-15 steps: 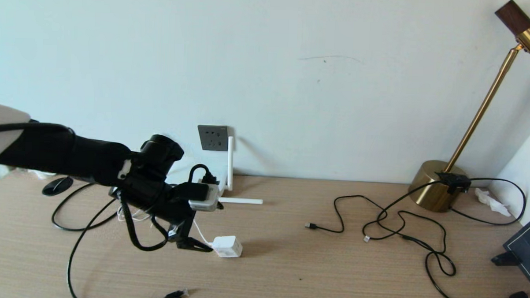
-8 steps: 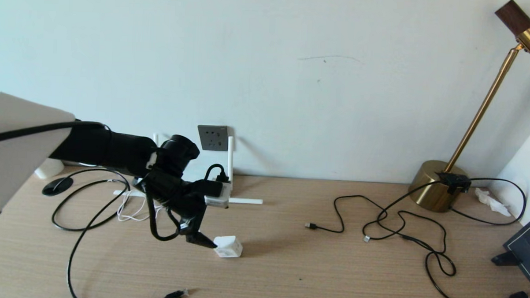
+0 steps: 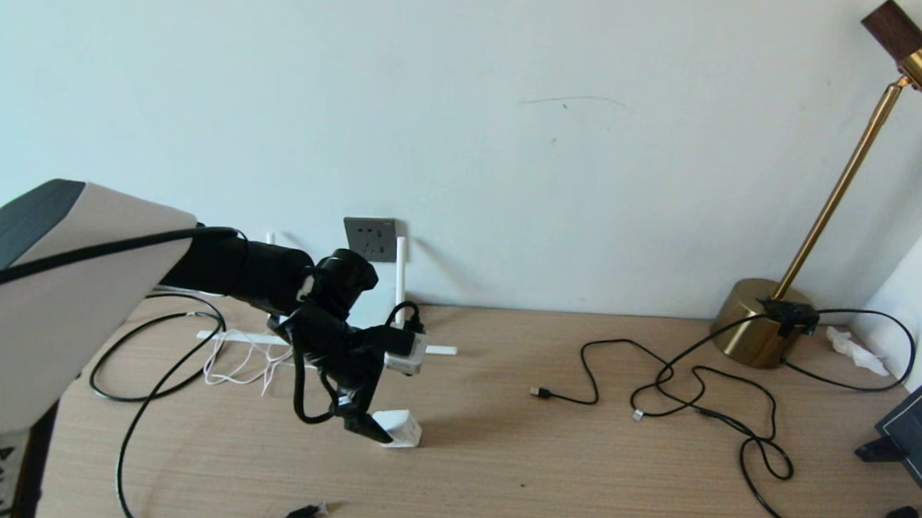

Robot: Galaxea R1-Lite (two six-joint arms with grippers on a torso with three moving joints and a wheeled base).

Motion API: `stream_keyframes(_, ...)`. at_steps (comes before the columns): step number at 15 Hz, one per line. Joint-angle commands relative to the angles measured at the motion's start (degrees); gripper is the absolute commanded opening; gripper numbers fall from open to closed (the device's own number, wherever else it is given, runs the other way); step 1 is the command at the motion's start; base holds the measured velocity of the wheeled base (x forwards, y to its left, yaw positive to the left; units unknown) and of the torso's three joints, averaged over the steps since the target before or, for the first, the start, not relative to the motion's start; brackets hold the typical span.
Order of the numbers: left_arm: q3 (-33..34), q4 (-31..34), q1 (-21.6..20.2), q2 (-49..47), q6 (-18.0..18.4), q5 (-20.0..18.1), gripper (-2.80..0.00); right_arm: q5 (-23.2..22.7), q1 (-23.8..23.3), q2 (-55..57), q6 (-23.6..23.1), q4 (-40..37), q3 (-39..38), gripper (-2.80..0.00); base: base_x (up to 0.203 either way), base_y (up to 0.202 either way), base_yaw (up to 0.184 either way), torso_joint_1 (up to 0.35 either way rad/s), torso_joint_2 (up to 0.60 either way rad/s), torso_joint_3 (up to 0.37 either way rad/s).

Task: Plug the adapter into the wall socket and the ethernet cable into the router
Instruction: Pick up plug

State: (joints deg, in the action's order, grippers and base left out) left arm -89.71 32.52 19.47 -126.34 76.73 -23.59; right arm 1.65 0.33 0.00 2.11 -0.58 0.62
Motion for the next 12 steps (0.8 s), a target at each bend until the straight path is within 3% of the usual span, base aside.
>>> stream_keyframes(1,-0.12,1.71,0.24,-0.03,0.36,0.96,0.00,0.02,0.02,0.09,0.00,-0.03,-0.01,-2.80,0.000,0.000,0.000,0.000,0.00,0.000)
stream_keyframes(12,0.24,2.63,1.63,-0.57,-1.58,1.53,0.00,0.02,0.02,0.09,0.00,-0.03,-0.01,-2.80,0.000,0.000,0.000,0.000,0.00,0.000)
